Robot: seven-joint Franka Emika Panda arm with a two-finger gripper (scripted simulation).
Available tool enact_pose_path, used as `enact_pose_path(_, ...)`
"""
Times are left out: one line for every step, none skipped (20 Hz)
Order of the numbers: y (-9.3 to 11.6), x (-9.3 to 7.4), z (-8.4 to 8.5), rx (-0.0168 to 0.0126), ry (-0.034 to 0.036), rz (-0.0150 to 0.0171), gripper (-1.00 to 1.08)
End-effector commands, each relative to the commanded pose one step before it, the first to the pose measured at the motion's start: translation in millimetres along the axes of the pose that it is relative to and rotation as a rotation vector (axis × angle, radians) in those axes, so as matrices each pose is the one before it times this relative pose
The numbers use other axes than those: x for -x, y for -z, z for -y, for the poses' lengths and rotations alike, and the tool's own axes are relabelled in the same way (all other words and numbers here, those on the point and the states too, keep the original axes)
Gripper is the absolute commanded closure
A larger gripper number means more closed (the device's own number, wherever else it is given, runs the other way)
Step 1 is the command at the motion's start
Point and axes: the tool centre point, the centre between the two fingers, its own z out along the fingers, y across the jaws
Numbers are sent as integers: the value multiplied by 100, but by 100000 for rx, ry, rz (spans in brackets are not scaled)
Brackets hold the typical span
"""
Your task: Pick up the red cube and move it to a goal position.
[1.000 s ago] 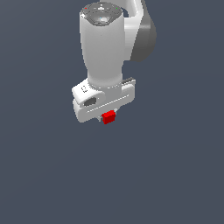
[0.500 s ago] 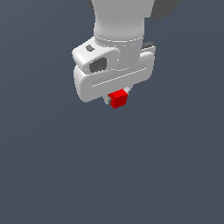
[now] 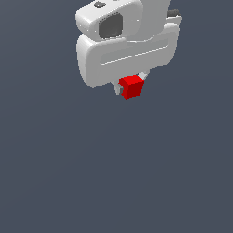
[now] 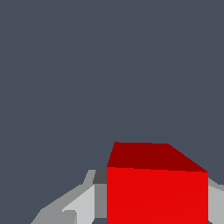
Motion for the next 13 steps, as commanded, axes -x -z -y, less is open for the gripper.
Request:
enact_pose_path(801, -222, 134, -12, -40, 30, 108)
enact_pose_path(234, -74, 41, 0, 0, 0, 108)
enact_pose_path(206, -66, 36, 0, 0, 0, 108)
enact_pose_path(179, -58, 30, 0, 0, 0, 108)
enact_pose_path(153, -50, 25, 0, 0, 0, 108)
enact_pose_path(127, -43, 20, 0, 0, 0, 108)
enact_pose_path(102, -36, 14, 0, 0, 0, 108)
enact_pose_path(78, -30, 9, 0, 0, 0, 108)
enact_pose_path(54, -23, 3, 0, 0, 0, 108)
enact_pose_path(30, -17, -2, 0, 0, 0, 108)
enact_pose_path(7, -11, -8, 0, 0, 0, 108)
enact_pose_path(-16, -5, -13, 0, 0, 0, 108)
enact_pose_path(-16, 0, -8, 0, 0, 0, 108)
